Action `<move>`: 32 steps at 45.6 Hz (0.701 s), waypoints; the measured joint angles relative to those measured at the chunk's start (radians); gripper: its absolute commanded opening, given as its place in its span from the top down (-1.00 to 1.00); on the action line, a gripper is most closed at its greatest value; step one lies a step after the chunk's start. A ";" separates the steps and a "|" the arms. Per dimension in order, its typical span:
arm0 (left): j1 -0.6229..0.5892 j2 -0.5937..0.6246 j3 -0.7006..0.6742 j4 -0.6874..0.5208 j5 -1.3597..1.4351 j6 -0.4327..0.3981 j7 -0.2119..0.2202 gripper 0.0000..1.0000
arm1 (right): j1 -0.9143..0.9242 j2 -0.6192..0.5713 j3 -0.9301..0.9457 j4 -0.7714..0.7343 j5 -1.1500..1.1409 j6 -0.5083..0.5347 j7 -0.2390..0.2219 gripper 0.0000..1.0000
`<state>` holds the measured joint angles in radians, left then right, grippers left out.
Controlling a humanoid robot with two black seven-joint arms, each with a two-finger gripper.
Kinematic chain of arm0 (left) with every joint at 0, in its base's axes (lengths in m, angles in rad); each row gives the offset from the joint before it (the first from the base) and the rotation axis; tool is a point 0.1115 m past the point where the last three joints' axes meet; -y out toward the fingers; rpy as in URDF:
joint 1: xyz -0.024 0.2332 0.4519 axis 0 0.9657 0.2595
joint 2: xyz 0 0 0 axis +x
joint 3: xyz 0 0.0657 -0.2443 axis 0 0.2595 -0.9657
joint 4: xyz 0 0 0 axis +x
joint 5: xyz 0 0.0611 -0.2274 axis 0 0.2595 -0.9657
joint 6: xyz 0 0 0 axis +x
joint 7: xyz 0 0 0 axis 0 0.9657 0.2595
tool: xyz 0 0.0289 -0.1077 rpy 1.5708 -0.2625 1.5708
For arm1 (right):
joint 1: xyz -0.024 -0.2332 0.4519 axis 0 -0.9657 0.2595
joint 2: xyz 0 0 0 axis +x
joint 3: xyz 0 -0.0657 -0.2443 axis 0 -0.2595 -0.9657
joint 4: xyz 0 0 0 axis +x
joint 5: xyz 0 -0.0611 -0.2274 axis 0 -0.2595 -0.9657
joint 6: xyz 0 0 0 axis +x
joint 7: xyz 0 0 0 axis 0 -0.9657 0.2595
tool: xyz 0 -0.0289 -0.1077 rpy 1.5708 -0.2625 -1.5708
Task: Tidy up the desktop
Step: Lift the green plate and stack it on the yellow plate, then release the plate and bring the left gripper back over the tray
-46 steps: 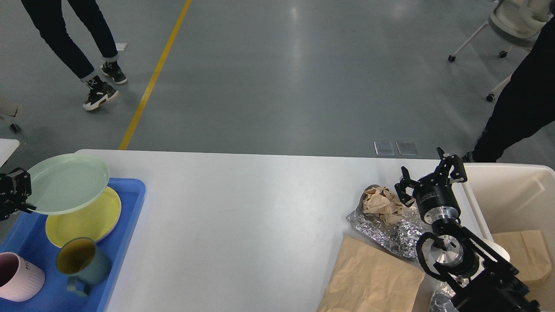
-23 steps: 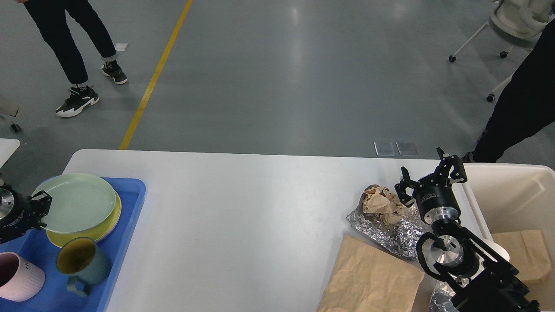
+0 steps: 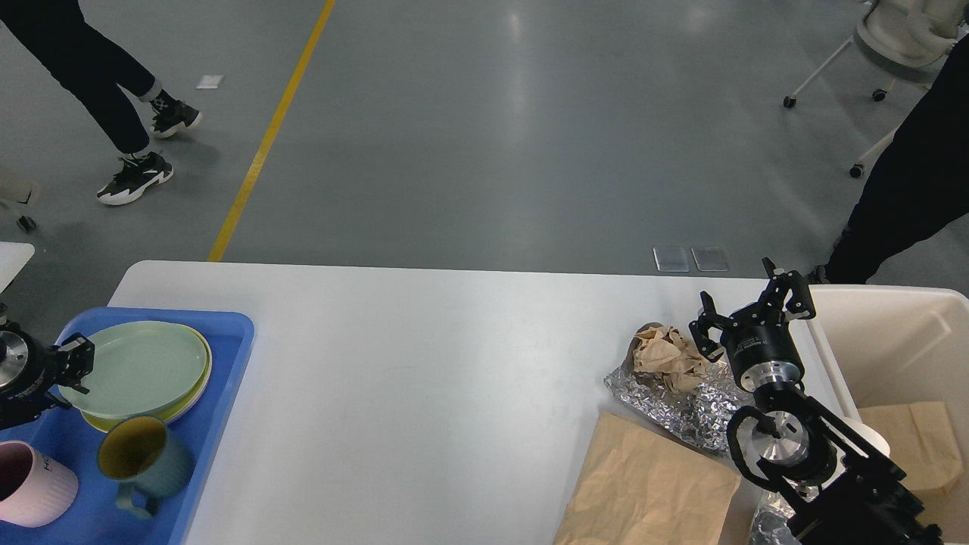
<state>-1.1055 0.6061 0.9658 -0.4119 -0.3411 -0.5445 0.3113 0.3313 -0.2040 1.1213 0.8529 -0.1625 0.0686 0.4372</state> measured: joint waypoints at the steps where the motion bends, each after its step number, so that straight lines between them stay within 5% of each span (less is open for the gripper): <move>1: 0.000 0.000 0.000 0.000 0.000 0.001 0.000 -0.55 | 0.000 0.000 0.000 0.000 0.000 0.000 0.000 -1.00; 7: -0.012 0.006 -0.002 -0.004 0.000 -0.003 0.002 -0.91 | 0.000 0.000 0.000 0.000 0.000 0.000 0.000 -1.00; 19: -0.097 0.092 -0.178 -0.013 0.001 -0.016 0.001 -0.93 | 0.000 0.000 0.000 0.000 0.000 0.000 0.000 -1.00; 26: -0.093 0.139 -0.445 -0.001 0.000 -0.010 -0.011 -0.93 | 0.000 0.000 0.000 0.000 0.000 0.000 0.000 -1.00; 32: -0.020 0.131 -0.811 -0.001 -0.002 -0.023 -0.064 -0.93 | 0.000 0.000 0.000 0.000 0.000 0.000 0.000 -1.00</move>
<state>-1.1258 0.7372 0.1548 -0.4127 -0.3431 -0.5679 0.2468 0.3313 -0.2045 1.1213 0.8530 -0.1625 0.0686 0.4372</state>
